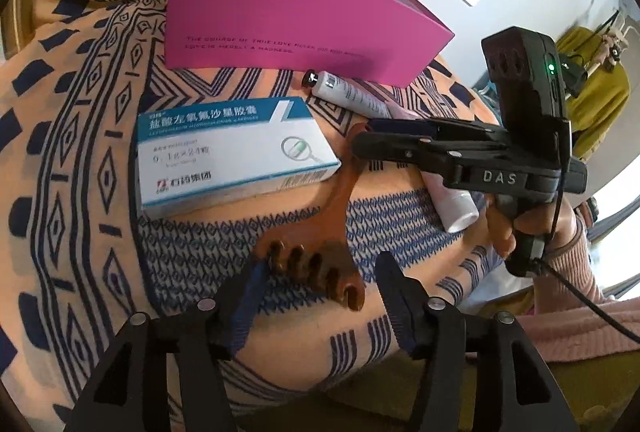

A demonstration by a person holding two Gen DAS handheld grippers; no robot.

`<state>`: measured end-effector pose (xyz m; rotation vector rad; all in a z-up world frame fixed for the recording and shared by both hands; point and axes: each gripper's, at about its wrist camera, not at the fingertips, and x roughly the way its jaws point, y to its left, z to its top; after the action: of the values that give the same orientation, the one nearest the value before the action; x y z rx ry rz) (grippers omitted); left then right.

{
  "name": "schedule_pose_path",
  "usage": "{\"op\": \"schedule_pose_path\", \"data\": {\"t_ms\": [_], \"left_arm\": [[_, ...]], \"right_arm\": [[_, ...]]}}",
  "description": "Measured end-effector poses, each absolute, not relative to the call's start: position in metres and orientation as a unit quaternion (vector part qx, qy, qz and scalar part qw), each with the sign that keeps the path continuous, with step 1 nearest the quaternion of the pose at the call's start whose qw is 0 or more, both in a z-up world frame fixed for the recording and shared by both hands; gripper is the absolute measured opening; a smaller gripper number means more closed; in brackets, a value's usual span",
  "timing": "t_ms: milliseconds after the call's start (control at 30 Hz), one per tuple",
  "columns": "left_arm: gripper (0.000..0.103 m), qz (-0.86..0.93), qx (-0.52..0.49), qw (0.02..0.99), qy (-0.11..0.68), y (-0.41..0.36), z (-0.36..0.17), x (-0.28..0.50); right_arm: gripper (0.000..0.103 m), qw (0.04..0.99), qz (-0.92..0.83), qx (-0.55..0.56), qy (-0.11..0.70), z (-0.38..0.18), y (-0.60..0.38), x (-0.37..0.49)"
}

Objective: Organize rigid objects
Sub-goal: 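Grasp the comb teeth with the left tool while the right tool grasps its handle, then lift the wooden comb with both tools and carry it over the magenta box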

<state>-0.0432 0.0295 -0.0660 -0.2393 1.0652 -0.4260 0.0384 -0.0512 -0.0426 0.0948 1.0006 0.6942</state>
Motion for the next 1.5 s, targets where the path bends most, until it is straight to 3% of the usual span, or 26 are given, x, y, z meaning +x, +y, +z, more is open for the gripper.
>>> {"op": "schedule_pose_path", "data": {"t_ms": [167, 300, 367, 1000, 1500], "left_arm": [[0.054, -0.198, -0.119, 0.833, 0.503, 0.033, -0.065, -0.050], [0.028, -0.179, -0.115, 0.837, 0.504, 0.034, -0.067, -0.050], [0.024, -0.176, -0.123, 0.837, 0.504, 0.037, -0.068, -0.049], [0.015, -0.184, -0.131, 0.853, 0.471, 0.037, -0.053, -0.037], [0.016, -0.222, -0.085, 0.888, 0.394, 0.019, 0.011, 0.003]], "right_arm": [[0.051, 0.819, 0.327, 0.033, 0.471, -0.043, -0.047, 0.039], [0.051, 0.817, 0.331, 0.027, 0.471, -0.043, -0.045, 0.039], [0.053, 0.818, 0.334, 0.025, 0.468, -0.043, -0.044, 0.037], [0.049, 0.833, 0.322, 0.103, 0.438, -0.032, -0.065, 0.027], [0.049, 0.879, 0.283, 0.134, 0.360, 0.024, -0.105, 0.032]]}}
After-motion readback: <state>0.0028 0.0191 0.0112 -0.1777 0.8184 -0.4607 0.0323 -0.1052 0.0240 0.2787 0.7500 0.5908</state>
